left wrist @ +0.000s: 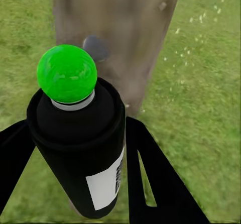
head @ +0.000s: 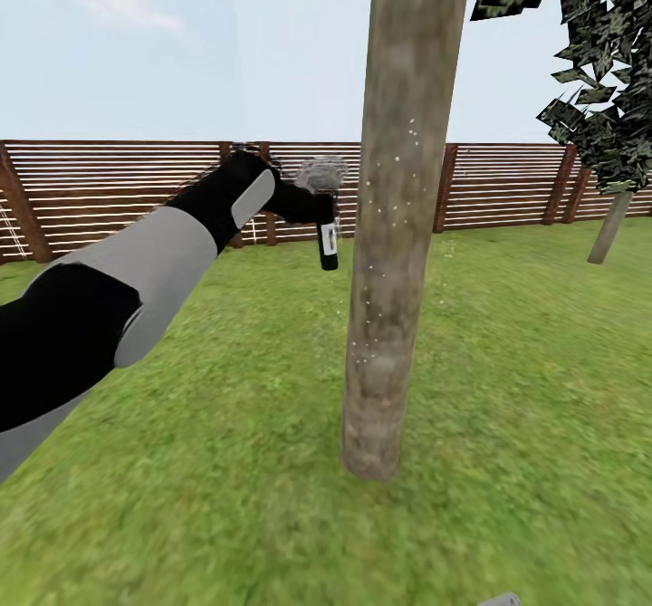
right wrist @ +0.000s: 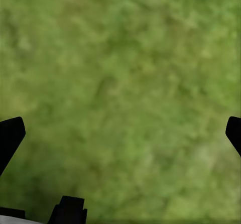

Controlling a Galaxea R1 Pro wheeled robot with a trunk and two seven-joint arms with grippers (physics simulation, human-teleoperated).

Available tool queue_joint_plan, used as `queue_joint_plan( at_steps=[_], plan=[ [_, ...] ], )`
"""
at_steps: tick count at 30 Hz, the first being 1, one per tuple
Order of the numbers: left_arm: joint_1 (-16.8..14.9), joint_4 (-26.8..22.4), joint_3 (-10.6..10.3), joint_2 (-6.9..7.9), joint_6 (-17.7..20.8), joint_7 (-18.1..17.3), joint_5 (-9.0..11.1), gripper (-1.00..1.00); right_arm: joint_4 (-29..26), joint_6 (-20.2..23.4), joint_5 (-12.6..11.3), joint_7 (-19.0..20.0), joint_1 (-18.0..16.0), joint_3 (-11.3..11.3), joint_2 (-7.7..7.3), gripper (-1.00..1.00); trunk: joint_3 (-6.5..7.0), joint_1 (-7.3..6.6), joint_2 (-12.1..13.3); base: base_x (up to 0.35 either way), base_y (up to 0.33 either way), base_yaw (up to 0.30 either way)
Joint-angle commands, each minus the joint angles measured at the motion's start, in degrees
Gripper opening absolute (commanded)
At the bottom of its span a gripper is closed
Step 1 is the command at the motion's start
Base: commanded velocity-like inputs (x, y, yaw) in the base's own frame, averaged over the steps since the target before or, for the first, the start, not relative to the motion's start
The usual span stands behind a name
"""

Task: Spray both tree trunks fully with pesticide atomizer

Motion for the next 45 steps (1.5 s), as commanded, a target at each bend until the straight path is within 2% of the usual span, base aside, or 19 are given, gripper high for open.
queue_joint_plan(
  at_steps=[1,5,11,14,16,25,29,30,32,35,37,38,39,40,43,45],
  plan=[
    [0.0,1.5,0.2,-0.01,-1.1,0.0,0.5,-1.0,0.0,0.0,0.0,0.0,0.0,0.0,-0.01,1.0,0.01,0.0,0.0,0.0,0.0,0.0],
    [0.0,7.0,0.0,-0.01,-4.9,-0.1,0.5,-1.0,0.0,0.0,0.0,0.0,0.0,0.0,0.02,1.0,0.01,0.0,0.0,0.0,0.0,0.0],
    [0.7,7.8,-0.1,-0.01,-5.3,-0.1,0.4,-1.0,0.0,0.0,0.0,0.0,0.0,0.0,0.03,1.0,0.01,0.0,0.0,0.0,0.0,0.0],
    [2.7,7.9,-0.2,-0.01,-5.4,-0.1,0.4,-1.0,0.0,0.0,0.0,0.0,0.0,0.0,0.02,1.0,0.01,0.0,0.0,0.0,0.0,0.0],
    [4.9,7.9,-0.3,-0.01,-7.8,0.0,0.3,-1.0,0.0,0.0,0.0,0.0,0.0,0.0,0.03,1.0,0.01,0.0,0.0,0.0,0.0,0.0],
    [8.9,7.8,-0.5,-0.01,-9.6,-0.2,0.3,-1.0,0.0,0.0,0.0,0.0,0.0,0.0,0.03,1.0,0.01,0.0,0.0,0.0,0.0,0.0],
    [11.6,7.7,-0.6,-0.01,-12.7,-0.4,0.3,-1.0,0.0,0.0,0.0,0.0,0.0,0.0,0.1,1.0,0.01,0.0,0.0,0.0,0.0,0.0],
    [13.1,7.7,-0.6,-0.01,-13.4,-0.5,0.3,-1.0,0.0,0.0,0.1,0.0,0.0,0.0,0.58,1.0,0.01,0.0,0.0,0.0,0.0,0.0],
    [14.7,7.6,-0.6,-0.01,-14.4,-0.5,0.3,-1.0,0.0,0.0,1.6,0.0,0.1,0.0,1.3,1.0,0.01,0.0,0.0,0.0,0.0,0.0],
    [15.7,7.6,-0.6,-0.01,-16.3,-0.7,0.2,-1.0,0.1,0.0,6.6,0.0,0.2,-0.1,1.89,1.0,0.01,0.0,0.0,0.0,0.0,0.0],
    [16.3,7.7,-0.6,-0.01,-17.6,-0.7,0.1,-1.0,0.1,0.0,8.0,-0.1,0.2,-0.1,2.03,1.0,0.01,0.0,0.0,0.0,0.0,0.0],
    [17.1,7.7,-1.4,-0.01,-19.1,-0.7,-0.5,-1.0,0.1,0.0,8.1,-0.1,0.2,-0.1,2.04,1.0,0.01,0.0,0.0,0.0,0.0,0.0],
    [17.5,7.7,-3.0,-0.01,-20.3,-0.7,-1.2,-1.0,0.1,0.0,8.1,-0.1,0.2,-0.1,2.06,1.0,0.01,0.0,0.0,0.0,0.0,0.0],
    [18.5,7.7,-7.1,-0.01,-21.9,-0.8,-2.2,-1.0,0.1,0.0,8.2,0.0,0.2,-0.1,2.06,1.0,0.01,0.0,0.0,0.0,0.0,0.0],
    [19.7,7.8,-9.4,-0.01,-25.9,-1.1,-2.6,-1.0,0.1,-0.3,8.2,0.0,0.2,-0.1,2.05,1.0,0.01,0.0,0.0,0.0,0.0,0.0],
    [21.0,8.4,-10.1,-0.01,-29.0,-3.4,-2.7,-1.0,0.1,-0.5,8.2,0.0,0.2,-0.1,1.99,1.0,0.01,0.0,0.0,0.0,0.0,0.0]
  ],
)
